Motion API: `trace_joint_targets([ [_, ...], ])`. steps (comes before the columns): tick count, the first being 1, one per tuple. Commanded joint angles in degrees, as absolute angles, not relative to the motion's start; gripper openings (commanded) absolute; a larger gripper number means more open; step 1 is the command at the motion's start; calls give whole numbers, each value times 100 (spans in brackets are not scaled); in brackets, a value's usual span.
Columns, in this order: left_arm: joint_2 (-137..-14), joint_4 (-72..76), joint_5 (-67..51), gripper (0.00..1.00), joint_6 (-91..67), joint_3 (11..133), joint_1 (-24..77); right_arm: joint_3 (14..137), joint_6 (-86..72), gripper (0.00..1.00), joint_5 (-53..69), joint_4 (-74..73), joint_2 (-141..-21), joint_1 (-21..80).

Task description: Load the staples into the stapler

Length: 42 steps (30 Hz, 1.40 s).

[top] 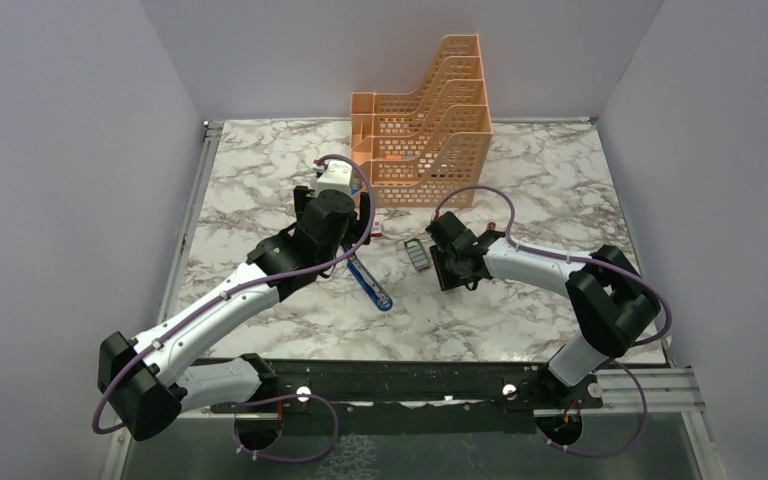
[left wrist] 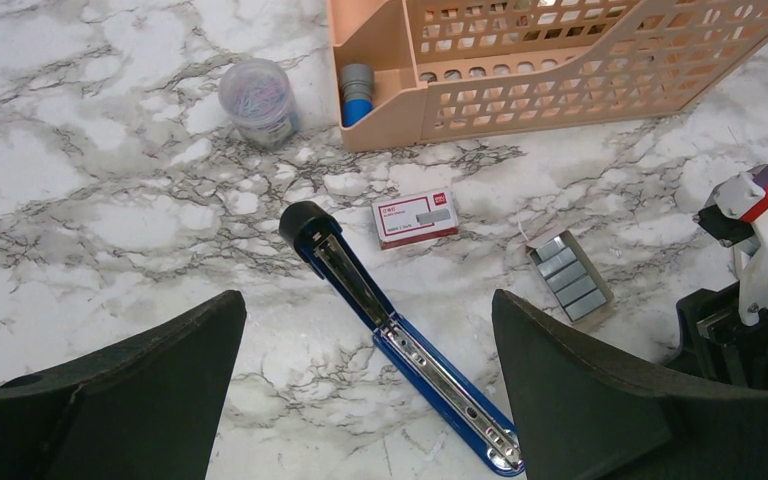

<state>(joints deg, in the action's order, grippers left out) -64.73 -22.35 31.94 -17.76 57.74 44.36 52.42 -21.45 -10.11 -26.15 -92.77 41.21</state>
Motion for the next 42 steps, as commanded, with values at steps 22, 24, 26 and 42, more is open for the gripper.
trace_joint_targets([
  [22,-6356,-2074,3286,94,-1826,5698,4438,5318,-2998,50,-1742,-2979,-9403,4157],
  [24,-6351,-2074,3286,94,-1828,5704,4438,5243,-3067,50,-1745,-3149,-9339,4162],
  [26,-6356,-2074,3294,94,-1828,5712,4438,5154,-3160,50,-1786,-3314,-9256,4157],
  [42,-6297,-2074,3230,94,-1846,5704,4438,4948,-3237,35,-1555,-2858,-9029,4141],
])
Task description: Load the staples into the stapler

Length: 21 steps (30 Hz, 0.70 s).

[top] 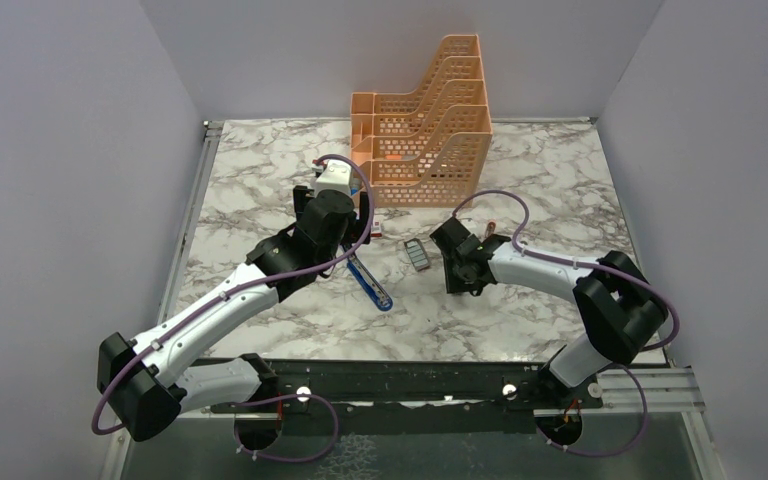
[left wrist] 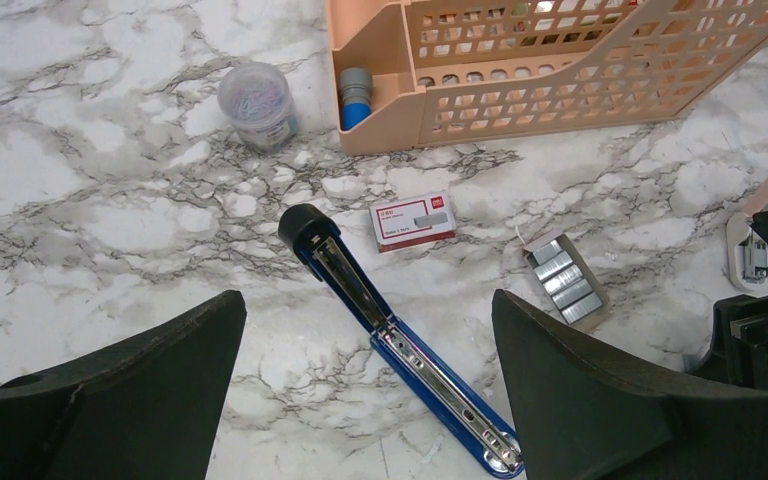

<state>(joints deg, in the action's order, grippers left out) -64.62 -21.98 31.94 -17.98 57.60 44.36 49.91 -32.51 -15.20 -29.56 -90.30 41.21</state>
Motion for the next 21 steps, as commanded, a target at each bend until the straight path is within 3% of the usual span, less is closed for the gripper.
trace_joint_targets([
  [1,-6297,-2074,3228,94,-1846,5708,4438,4997,-3276,37,-1617,-2863,-9041,4133],
  [7,-6292,-2074,3234,94,-1846,5704,4438,5105,-3660,45,-1895,-2759,-9017,4020],
  [15,-6297,-2074,3223,94,-1846,5695,4439,5083,-4086,33,-1977,-2828,-9129,3946],
  [21,-6328,-2071,3218,94,-1854,5695,4438,5082,-4220,30,-1907,-2874,-9217,3946],
])
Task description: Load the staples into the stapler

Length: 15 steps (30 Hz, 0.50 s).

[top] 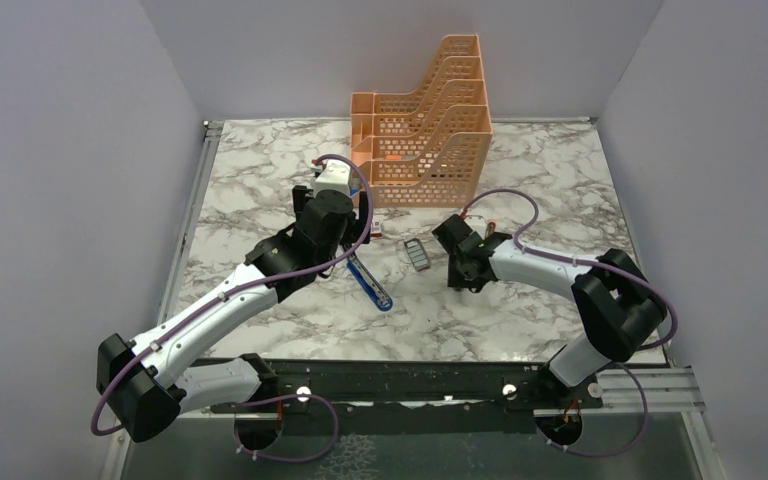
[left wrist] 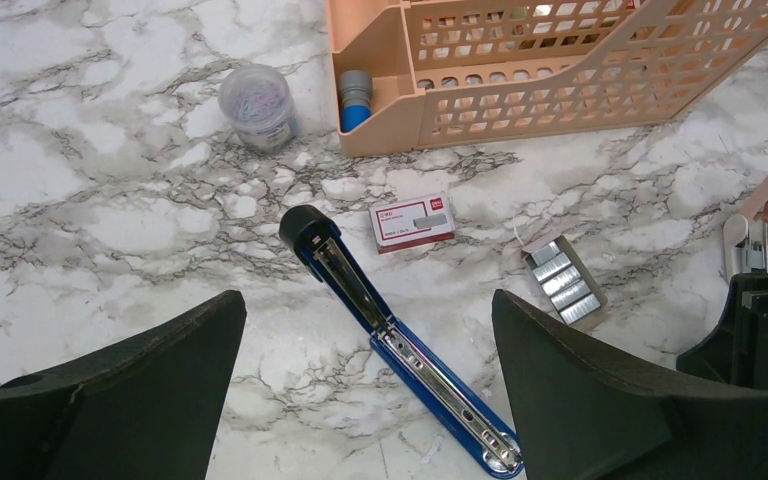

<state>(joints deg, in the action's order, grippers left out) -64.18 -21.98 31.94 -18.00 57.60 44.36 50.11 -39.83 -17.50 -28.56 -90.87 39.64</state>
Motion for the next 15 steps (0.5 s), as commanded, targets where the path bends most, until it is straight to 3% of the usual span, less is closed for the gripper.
trace_joint_targets([
  [1,-6323,-2074,3224,94,-1854,5688,4438,5076,-4219,30,-1895,-2866,-9222,3940],
  [8,-6326,-2074,3225,94,-1854,5687,4438,5132,-4225,36,-1935,-2824,-9319,3916],
  [15,-6335,-2074,3225,94,-1854,5687,4438,5161,-4174,31,-2019,-2725,-9330,3894],
])
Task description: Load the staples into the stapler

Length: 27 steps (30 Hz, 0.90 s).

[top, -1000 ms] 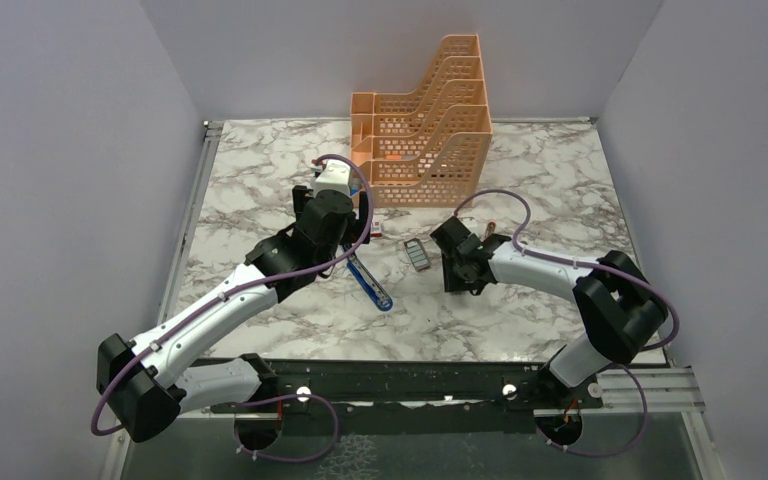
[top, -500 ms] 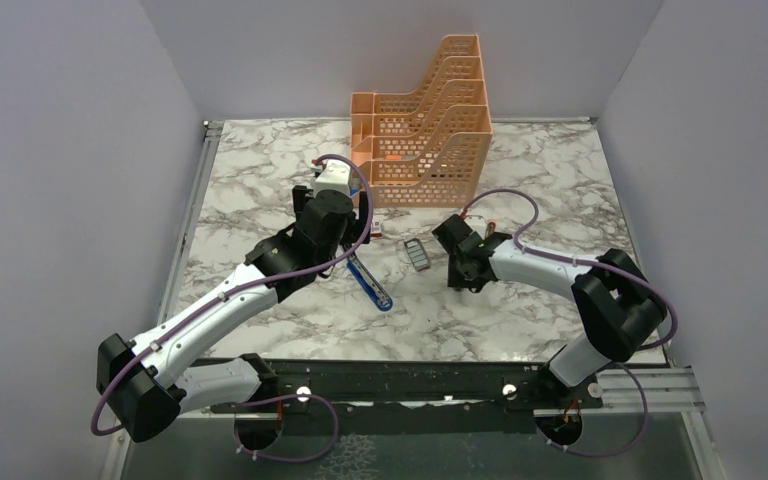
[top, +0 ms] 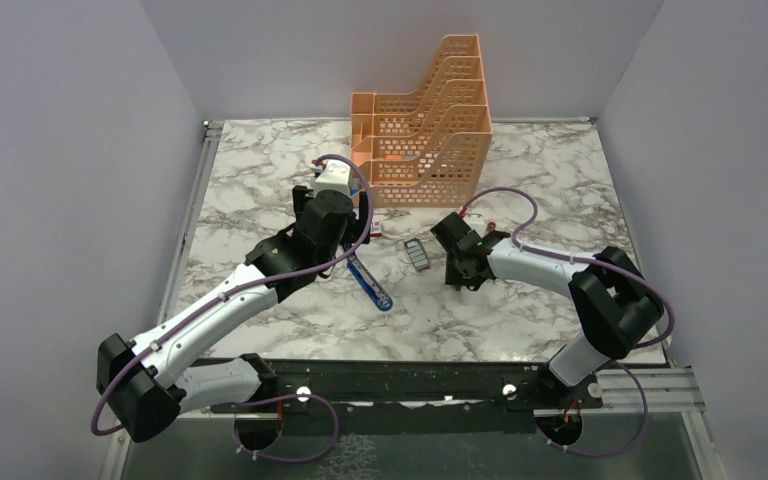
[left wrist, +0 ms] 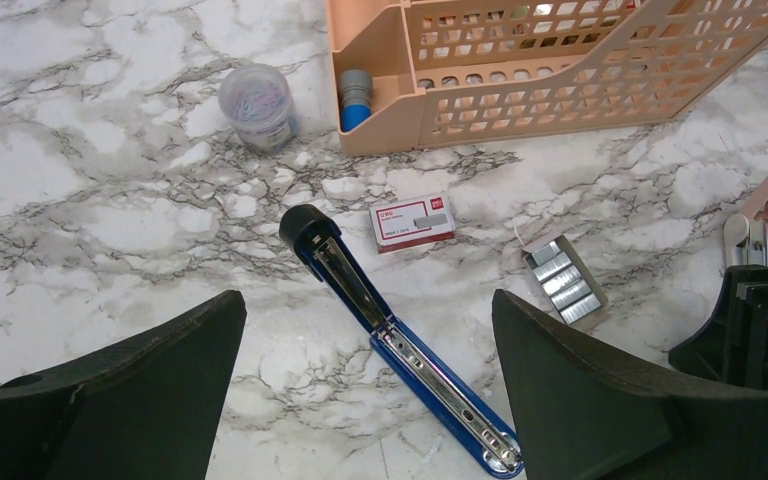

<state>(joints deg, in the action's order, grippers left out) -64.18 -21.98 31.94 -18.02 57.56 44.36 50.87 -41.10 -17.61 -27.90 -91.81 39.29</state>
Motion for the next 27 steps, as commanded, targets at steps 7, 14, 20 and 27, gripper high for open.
trace_joint_targets([
  [7,-6313,-2074,3234,94,-1863,5678,4438,5142,-4144,24,-2087,-2747,-9302,3894],
  [14,-6277,-2074,3240,94,-1842,5707,4438,5208,-3636,22,-2049,-2415,-8970,3894],
  [20,-6194,-2091,3420,94,-1811,5739,4438,5463,-3068,22,-1473,-1916,-8620,3937],
  [27,-5997,-2143,3785,94,-1837,5748,4438,5880,-2523,22,-1087,-1353,-8687,4436],
])
